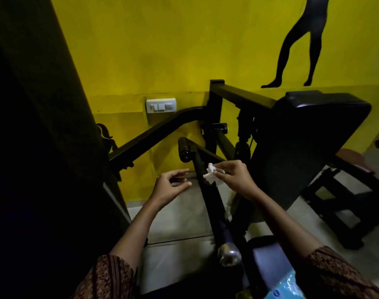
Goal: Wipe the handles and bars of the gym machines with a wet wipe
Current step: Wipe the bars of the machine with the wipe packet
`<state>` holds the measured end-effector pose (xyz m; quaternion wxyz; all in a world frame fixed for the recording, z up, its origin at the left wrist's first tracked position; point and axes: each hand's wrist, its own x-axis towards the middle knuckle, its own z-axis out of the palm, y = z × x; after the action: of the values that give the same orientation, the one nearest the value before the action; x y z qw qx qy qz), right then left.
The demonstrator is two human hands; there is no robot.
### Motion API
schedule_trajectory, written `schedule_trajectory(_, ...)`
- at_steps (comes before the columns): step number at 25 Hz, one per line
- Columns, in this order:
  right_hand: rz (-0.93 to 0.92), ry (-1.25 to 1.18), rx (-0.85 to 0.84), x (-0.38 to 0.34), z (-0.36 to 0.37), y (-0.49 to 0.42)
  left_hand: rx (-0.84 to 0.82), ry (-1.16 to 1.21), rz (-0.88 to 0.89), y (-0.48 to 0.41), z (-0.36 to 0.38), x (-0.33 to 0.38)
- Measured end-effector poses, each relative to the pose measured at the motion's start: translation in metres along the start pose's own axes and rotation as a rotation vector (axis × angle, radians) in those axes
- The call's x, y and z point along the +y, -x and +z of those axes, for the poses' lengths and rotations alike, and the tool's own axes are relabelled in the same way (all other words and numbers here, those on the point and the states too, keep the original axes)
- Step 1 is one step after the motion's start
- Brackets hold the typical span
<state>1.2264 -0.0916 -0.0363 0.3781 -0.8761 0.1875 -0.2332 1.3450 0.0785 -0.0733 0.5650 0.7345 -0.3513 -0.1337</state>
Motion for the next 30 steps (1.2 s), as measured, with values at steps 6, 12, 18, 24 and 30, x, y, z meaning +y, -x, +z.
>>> schedule_trajectory(6, -0.02, 0.11, 0.037, 0.024, 0.03, -0.086, -0.071, -0.079, 0.056, -0.09, -0.009, -0.04)
schedule_trajectory(12, -0.098, 0.181, -0.006, 0.048, 0.054, -0.139, -0.041, -0.311, 0.193, -0.169, -0.006, -0.063)
schedule_trajectory(18, -0.026, 0.354, -0.307, 0.064, 0.091, -0.166, -0.146, -0.467, 0.314, -0.2, 0.0, -0.101)
schedule_trajectory(24, -0.013, 0.433, -0.295, 0.067, 0.092, -0.124, -0.22, -0.407, 0.413, -0.207, 0.011, -0.137)
schedule_trajectory(30, 0.036, 0.441, -0.316, 0.072, 0.117, -0.156, -0.25, -0.39, 0.473, -0.22, 0.008, -0.14)
